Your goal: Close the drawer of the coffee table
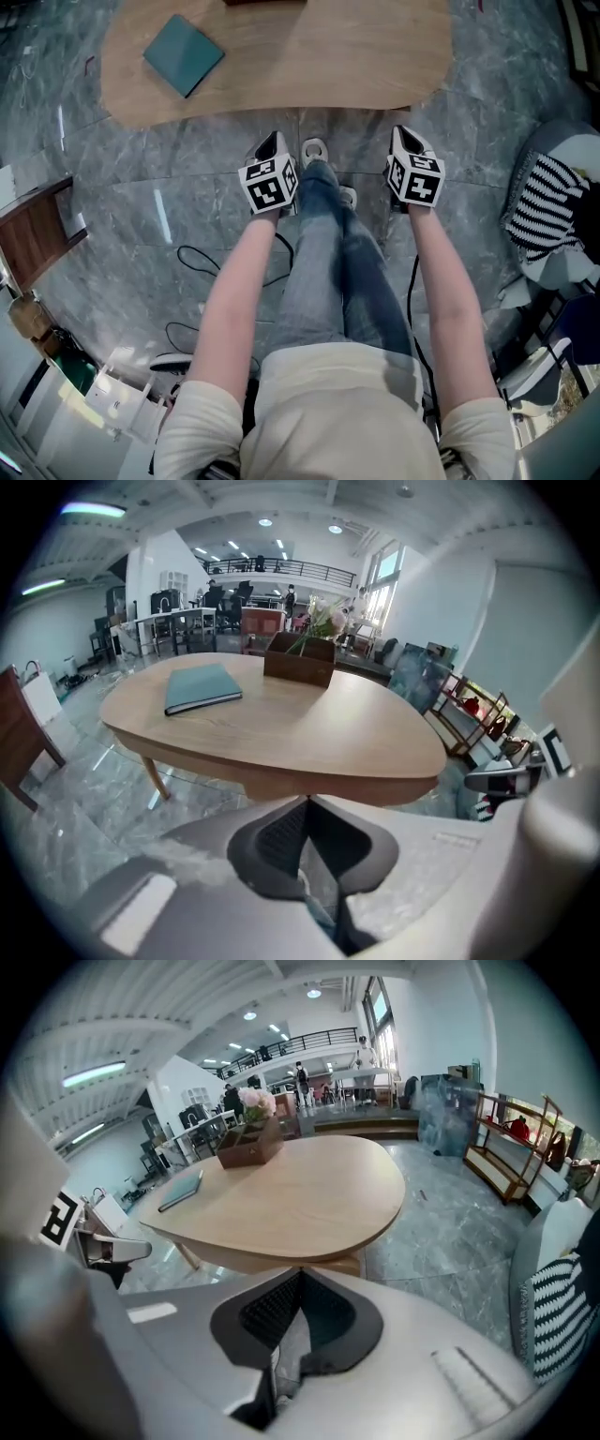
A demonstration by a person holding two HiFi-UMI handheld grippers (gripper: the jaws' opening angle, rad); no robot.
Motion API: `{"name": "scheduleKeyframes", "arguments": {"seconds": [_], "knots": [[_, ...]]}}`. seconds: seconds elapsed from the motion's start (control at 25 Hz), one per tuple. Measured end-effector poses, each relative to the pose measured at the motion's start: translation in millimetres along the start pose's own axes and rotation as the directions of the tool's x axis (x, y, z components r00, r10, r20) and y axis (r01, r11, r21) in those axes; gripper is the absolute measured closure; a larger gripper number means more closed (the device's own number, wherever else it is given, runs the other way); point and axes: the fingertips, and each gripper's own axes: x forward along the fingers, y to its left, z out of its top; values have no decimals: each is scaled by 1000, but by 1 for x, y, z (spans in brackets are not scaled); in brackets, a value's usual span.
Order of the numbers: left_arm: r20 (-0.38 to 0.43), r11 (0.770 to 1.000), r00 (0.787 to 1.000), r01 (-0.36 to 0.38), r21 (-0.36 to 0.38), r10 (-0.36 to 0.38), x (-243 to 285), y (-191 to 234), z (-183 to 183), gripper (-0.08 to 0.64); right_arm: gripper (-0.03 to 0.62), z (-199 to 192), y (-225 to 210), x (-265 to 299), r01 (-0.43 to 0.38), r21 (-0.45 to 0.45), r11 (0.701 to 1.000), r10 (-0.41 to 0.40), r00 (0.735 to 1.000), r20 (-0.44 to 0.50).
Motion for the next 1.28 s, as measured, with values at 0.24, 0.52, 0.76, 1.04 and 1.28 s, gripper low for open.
{"name": "scheduleKeyframes", "arguments": {"seconds": [0.24, 0.52, 0.76, 1.04, 1.28], "knots": [[44, 998, 998, 41, -48, -39, -68, -23, 9, 558, 591, 18, 46, -69, -79, -62, 995, 84, 993, 80], [105, 992, 989, 112, -64, -105, -148, -54, 38, 558, 591, 46, 97, -156, -183, -84, 980, 193, 972, 136], [134, 984, 980, 158, -83, -146, -212, -77, 60, 558, 591, 78, 130, -229, -223, -179, 958, 258, 945, 201], [189, 972, 958, 229, -57, -214, -282, -111, 84, 558, 592, 96, 154, -297, -259, -168, 951, 298, 913, 278], [198, 954, 936, 301, -18, -291, -323, -144, 95, 558, 592, 103, 166, -337, -285, -190, 939, 332, 897, 292]]}}
